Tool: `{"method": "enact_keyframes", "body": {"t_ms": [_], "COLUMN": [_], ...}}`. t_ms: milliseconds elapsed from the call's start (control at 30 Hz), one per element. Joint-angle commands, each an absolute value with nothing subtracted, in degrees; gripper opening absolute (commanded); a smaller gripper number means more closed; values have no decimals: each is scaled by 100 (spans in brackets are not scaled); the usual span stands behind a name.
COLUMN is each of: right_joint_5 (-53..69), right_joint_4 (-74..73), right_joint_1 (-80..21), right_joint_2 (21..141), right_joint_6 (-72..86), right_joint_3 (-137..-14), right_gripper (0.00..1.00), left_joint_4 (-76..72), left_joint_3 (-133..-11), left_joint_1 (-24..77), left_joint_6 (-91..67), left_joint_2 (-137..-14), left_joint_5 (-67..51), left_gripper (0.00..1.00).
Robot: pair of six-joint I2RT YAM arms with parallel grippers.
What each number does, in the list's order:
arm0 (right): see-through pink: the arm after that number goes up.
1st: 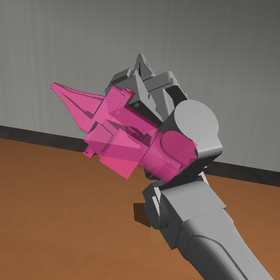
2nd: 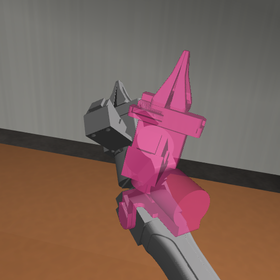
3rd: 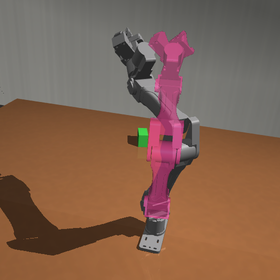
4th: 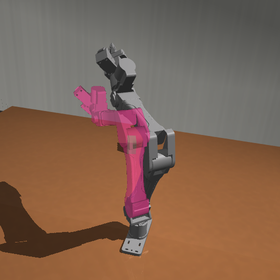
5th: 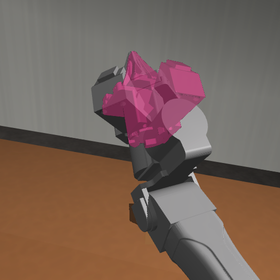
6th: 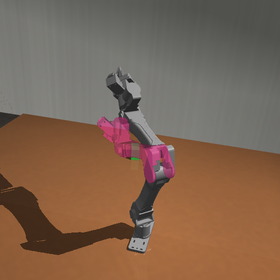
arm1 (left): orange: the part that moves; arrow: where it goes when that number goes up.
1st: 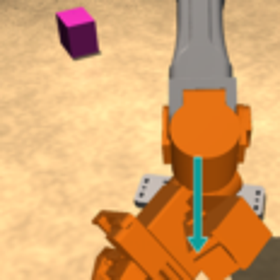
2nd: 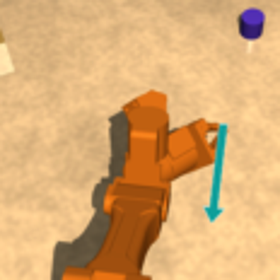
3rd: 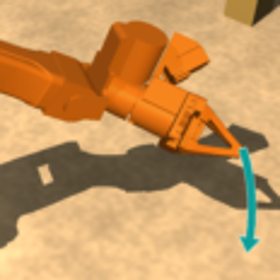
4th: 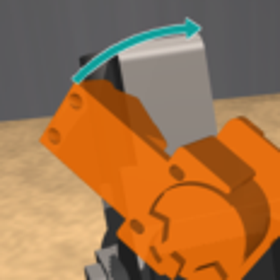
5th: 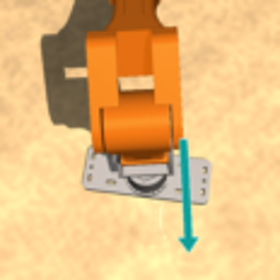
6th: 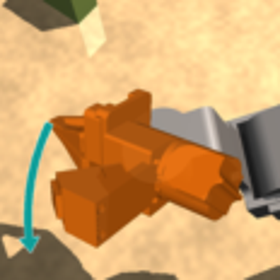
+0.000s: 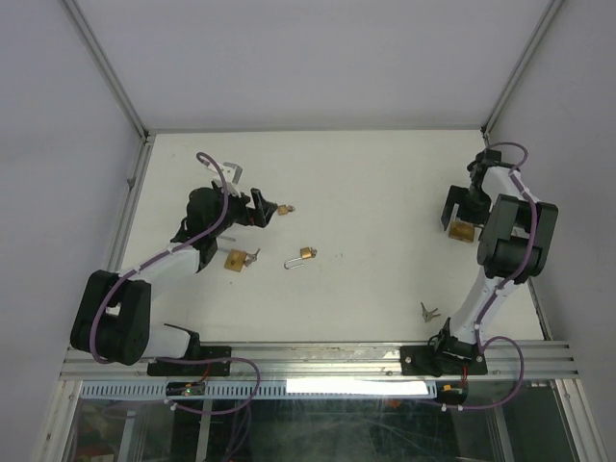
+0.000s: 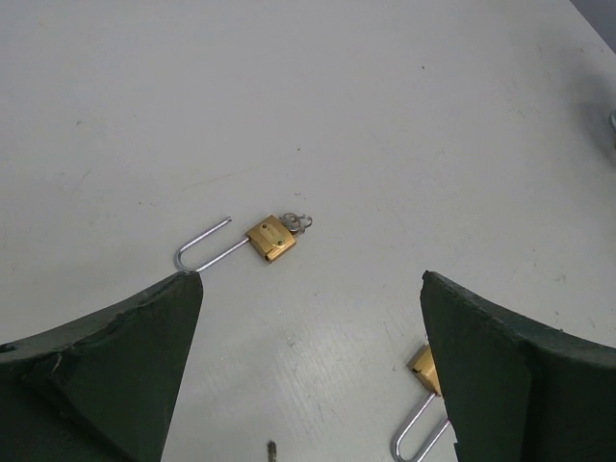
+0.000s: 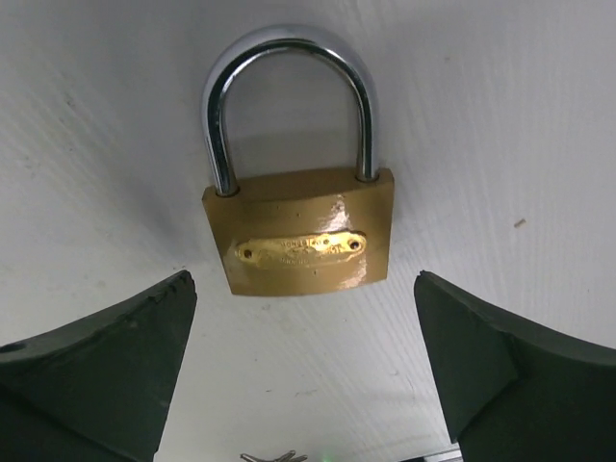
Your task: Unlock with the key
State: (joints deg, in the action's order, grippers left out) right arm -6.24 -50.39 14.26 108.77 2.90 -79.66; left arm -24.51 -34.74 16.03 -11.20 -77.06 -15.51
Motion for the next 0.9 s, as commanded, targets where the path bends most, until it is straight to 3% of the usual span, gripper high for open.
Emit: {"method": "enact_keyframes", "body": {"t_ms": [0, 133, 267, 667, 867], "right_joint_5": [-793, -359, -117, -142, 135], "right_joint_4": [-5104, -5151, -5202, -5515, -5353], "right_joint_1": [1421, 1546, 1547, 1183, 482], "right_joint_2": [11250, 11452, 11648, 11642, 11103], "right_joint_6": [-200, -290, -353, -514, -622], "right_joint_3": [-8316, -8437, -8515, -8478, -7937], "right_gripper": [97, 93, 80, 26, 20], "left_joint_4": [-2530, -2459, -2410, -2338, -2321], "left_joint_3": [-3770, -3913, -4047, -4259, -4292], "left_joint_1": [1574, 1575, 1573, 1573, 1574], "left_joint_6": [-863, -822, -847, -758, -772], "left_joint_2": [-7830, -7954, -8074, -8368, -8391], "left_joint_5": [-1661, -1669, -1727, -1745, -1775], "left_gripper": [99, 99, 99, 99, 99]}}
